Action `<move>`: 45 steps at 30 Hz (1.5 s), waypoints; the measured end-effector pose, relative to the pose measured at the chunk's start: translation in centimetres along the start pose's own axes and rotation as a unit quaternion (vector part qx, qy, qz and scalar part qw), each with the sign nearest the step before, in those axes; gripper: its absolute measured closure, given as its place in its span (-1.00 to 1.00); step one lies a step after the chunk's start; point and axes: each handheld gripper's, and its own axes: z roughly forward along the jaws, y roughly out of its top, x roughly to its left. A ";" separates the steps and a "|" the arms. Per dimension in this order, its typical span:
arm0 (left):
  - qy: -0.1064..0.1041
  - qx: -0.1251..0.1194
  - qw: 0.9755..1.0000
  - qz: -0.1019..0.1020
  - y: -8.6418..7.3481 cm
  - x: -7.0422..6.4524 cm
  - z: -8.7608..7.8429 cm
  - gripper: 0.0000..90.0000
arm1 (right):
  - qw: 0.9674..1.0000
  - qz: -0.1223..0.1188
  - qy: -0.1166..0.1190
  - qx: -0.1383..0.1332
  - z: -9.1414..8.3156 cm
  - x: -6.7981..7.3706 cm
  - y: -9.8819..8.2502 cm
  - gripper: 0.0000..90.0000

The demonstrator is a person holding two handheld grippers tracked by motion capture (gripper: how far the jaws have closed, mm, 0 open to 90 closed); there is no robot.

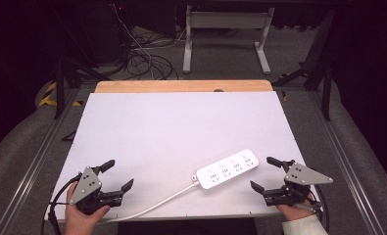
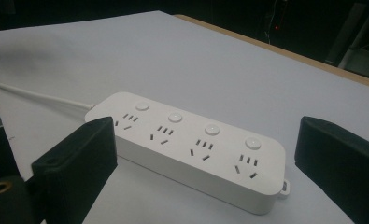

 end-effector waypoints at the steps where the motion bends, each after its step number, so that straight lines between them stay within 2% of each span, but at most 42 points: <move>1: 0.000 0.000 1.000 0.000 0.0 0.0 0.0 -0.62 | 1.000 0.002 0.001 0.000 0.0 0.0 0.0 -0.85; 4: -0.002 -0.002 1.000 0.000 0.1 0.0 -0.1 -0.62 | 1.000 0.001 0.003 -0.001 -0.1 0.0 0.1 -0.84; 5: -0.004 -0.004 1.000 -0.007 0.1 -0.1 -0.2 -0.62 | 1.000 0.000 0.005 -0.001 -0.1 0.0 0.1 -0.83; 7: 0.000 -0.002 1.000 0.002 0.1 -0.1 -0.2 -0.61 | 1.000 -0.003 0.003 0.001 -0.1 0.1 0.2 -0.82; 15: 0.004 -0.002 1.000 0.009 0.1 -0.2 -0.3 -0.61 | 1.000 -0.007 0.003 0.003 -0.1 0.3 0.2 -0.81; 16: 0.002 -0.003 1.000 0.004 0.1 -0.2 -0.3 -0.61 | 1.000 -0.008 0.003 0.003 -0.1 0.3 0.2 -0.81; 24: 0.003 -0.005 1.000 0.005 0.2 -0.2 -0.3 -0.60 | 1.000 -0.010 0.002 0.002 -0.1 0.3 0.3 -0.79; 25: 0.000 -0.005 1.000 -0.001 0.2 -0.3 -0.3 -0.60 | 1.000 -0.011 0.002 0.002 -0.1 0.3 0.3 -0.79; 45: 0.004 -0.004 1.000 0.004 0.2 -0.3 -0.4 -0.60 | 1.000 -0.010 0.000 0.007 -0.1 0.3 0.4 -0.77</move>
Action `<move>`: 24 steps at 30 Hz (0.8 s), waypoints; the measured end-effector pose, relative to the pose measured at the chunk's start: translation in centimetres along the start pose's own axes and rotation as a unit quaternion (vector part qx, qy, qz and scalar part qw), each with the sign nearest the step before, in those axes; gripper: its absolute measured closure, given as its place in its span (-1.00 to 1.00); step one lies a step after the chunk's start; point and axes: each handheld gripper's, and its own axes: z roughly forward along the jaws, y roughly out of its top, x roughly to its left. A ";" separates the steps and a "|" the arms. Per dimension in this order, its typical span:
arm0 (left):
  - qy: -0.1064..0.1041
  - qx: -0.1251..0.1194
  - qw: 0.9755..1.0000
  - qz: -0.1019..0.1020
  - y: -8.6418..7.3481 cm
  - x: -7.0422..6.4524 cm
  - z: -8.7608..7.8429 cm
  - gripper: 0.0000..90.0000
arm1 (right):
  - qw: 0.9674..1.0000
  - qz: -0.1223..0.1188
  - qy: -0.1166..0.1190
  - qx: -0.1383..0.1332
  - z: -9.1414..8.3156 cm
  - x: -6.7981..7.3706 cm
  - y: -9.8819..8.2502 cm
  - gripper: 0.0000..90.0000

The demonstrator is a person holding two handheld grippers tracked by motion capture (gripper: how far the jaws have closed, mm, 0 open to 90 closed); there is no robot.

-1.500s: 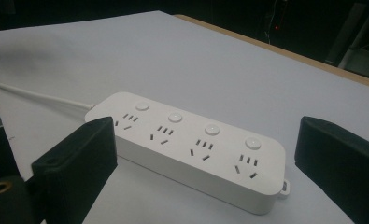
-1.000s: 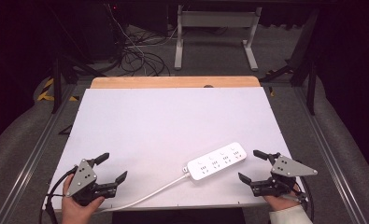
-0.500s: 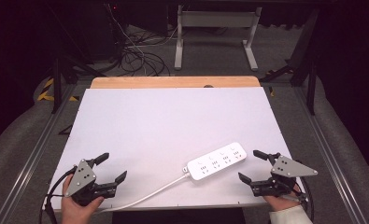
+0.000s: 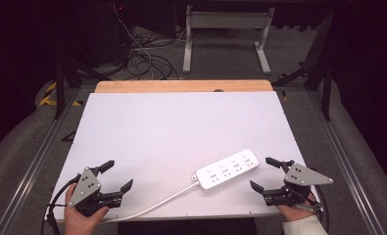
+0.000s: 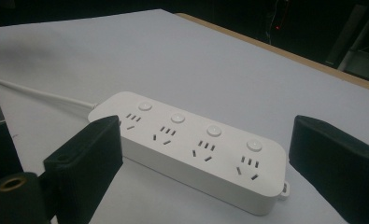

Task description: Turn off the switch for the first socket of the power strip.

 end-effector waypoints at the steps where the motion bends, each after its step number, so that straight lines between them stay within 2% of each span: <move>1: 0.000 0.000 1.000 0.000 0.0 0.0 0.0 -0.60 | 1.000 0.000 0.000 0.000 0.0 0.0 0.0 -0.77; 8: 0.003 0.001 1.000 0.003 0.0 0.0 0.0 -0.60 | 1.000 0.001 -0.002 -0.002 0.0 0.0 0.3 -0.74; 14: 0.002 0.002 1.000 -0.004 0.0 -0.1 0.1 -0.60 | 1.000 0.003 0.003 0.007 0.3 -0.1 1.3 -0.66; 24: 0.004 0.004 1.000 -0.003 0.0 0.0 0.1 -0.60 | 0.999 -0.001 0.030 0.023 2.2 0.2 3.5 -0.55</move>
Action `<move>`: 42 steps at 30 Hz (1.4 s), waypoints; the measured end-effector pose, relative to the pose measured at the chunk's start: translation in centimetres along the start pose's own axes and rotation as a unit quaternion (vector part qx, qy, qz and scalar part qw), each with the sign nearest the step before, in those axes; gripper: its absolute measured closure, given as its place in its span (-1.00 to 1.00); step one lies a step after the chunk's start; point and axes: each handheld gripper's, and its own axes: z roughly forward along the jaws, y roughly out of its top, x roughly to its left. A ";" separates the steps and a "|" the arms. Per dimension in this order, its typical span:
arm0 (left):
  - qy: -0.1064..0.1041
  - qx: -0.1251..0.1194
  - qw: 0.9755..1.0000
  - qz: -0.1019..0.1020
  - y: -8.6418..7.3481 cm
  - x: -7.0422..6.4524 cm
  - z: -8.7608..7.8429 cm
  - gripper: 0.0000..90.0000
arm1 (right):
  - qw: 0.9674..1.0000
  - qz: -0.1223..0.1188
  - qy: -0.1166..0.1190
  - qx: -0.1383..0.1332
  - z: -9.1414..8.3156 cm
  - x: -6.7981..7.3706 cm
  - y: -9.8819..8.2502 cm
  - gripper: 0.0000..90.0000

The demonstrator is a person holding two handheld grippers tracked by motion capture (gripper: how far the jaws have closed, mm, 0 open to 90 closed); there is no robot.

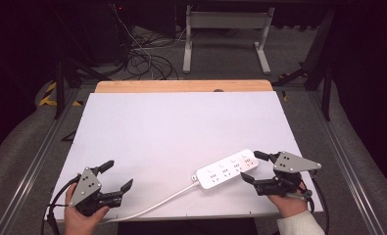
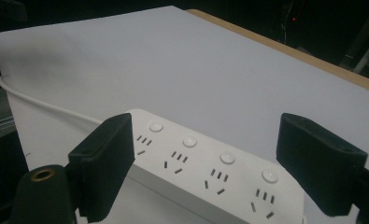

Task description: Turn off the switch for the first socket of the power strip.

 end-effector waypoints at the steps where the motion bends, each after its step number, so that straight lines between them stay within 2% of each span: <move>1: 0.000 0.000 1.000 0.000 0.0 0.0 0.0 -0.60 | 1.000 0.000 0.000 0.000 0.0 0.0 0.0 -0.55; 17: 0.000 0.002 1.000 0.004 0.0 0.1 0.0 -0.60 | 0.999 -0.015 0.030 0.003 3.2 0.8 2.8 -0.51; 34: -0.001 0.006 1.000 0.005 0.0 -0.1 0.1 -0.60 | 0.998 -0.027 0.056 0.017 6.3 1.9 4.4 -0.45; 36: 0.000 0.006 1.000 0.010 0.0 0.0 0.1 -0.60 | 0.998 -0.027 0.057 0.018 6.3 2.0 4.4 -0.44; 39: 0.000 0.007 1.000 0.008 0.0 0.0 0.1 -0.59 | 0.998 -0.024 0.054 0.024 6.2 1.9 4.6 -0.12; 42: -0.001 0.007 1.000 0.004 0.0 -0.1 0.1 -0.59 | 0.998 -0.023 0.043 0.032 6.1 2.0 4.9 0.37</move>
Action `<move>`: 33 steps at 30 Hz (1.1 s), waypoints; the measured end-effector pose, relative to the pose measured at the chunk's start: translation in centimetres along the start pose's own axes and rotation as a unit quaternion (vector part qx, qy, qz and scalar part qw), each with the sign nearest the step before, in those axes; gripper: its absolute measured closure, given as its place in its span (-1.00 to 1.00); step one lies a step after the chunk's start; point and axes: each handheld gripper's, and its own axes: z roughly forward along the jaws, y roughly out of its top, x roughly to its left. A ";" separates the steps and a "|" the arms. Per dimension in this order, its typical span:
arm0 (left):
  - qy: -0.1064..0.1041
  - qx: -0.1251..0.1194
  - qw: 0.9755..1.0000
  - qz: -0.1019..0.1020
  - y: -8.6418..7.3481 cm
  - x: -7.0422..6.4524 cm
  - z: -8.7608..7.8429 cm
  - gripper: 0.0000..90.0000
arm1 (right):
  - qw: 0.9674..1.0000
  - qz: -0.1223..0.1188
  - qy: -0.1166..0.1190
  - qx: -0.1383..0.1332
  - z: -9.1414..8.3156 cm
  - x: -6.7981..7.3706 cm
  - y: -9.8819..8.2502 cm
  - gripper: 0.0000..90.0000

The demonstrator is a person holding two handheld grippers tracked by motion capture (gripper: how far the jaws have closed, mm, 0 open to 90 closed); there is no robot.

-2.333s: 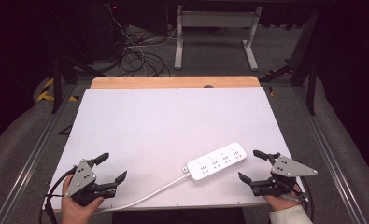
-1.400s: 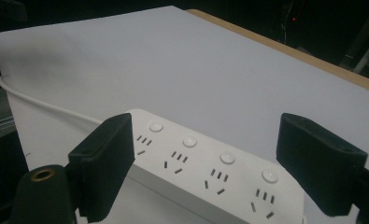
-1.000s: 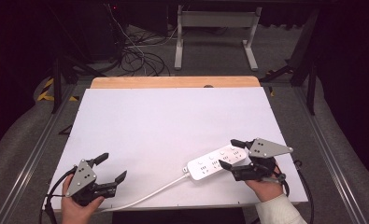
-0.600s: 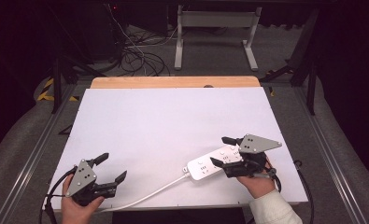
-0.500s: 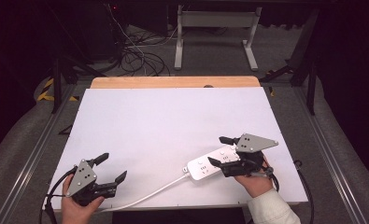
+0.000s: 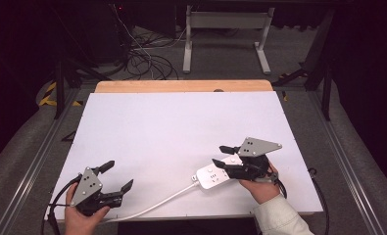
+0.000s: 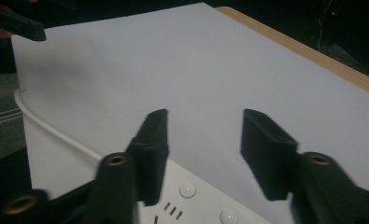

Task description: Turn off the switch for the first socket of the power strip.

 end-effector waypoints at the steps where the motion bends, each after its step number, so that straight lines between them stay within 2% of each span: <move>1: 0.000 0.000 1.000 0.000 0.0 0.0 0.0 -0.59 | 1.000 0.000 0.001 0.007 0.0 0.0 0.1 0.51; 3: 0.001 0.001 1.000 0.005 0.0 0.0 0.0 -0.59 | 1.000 0.003 0.004 0.017 0.1 0.0 0.5 0.78; 5: 0.001 0.000 1.000 0.000 0.0 0.0 0.0 -0.59 | 1.000 0.011 0.013 0.025 0.3 0.0 0.8 1.00; 7: 0.001 0.001 1.000 0.000 0.0 0.0 0.0 -0.59 | 0.999 0.012 0.013 0.031 0.4 0.0 0.9 1.00; 14: 0.001 0.002 1.000 0.000 0.0 0.1 0.1 -0.59 | 0.996 0.022 0.015 0.085 2.2 0.0 1.1 1.00; 15: 0.002 0.003 1.000 0.004 0.0 0.1 0.1 -0.59 | 0.996 0.022 0.015 0.085 2.2 0.0 1.1 1.00; 16: 0.003 0.003 1.000 0.005 0.0 0.1 0.1 -0.59 | 0.994 0.021 0.012 0.107 2.8 0.0 0.9 1.00; 20: 0.004 0.003 1.000 0.005 0.0 0.1 0.1 -0.59 | 0.989 0.013 0.006 0.150 4.1 0.1 0.5 1.00; 24: 0.003 0.005 1.000 0.004 0.0 0.1 0.1 -0.58 | 0.985 0.018 0.016 0.173 5.1 0.2 0.2 1.00; 25: 0.003 0.005 1.000 0.004 0.0 0.1 0.1 -0.58 | 0.985 0.018 0.016 0.173 5.1 0.2 0.2 1.00; 26: 0.003 0.005 1.000 0.004 0.0 0.1 0.1 -0.58 | 0.982 0.019 0.019 0.187 5.6 0.3 0.0 1.00; 27: 0.002 0.005 1.000 0.004 0.0 0.1 0.1 -0.58 | 0.982 0.019 0.019 0.187 5.6 0.3 0.0 1.00; 28: 0.002 0.005 1.000 0.004 0.0 0.1 0.1 -0.58 | 0.980 0.016 0.021 0.196 6.0 0.2 -0.2 1.00; 33: 0.002 0.006 1.000 0.004 0.0 0.1 0.2 -0.58 | 0.977 0.013 0.024 0.211 6.4 0.2 -0.4 1.00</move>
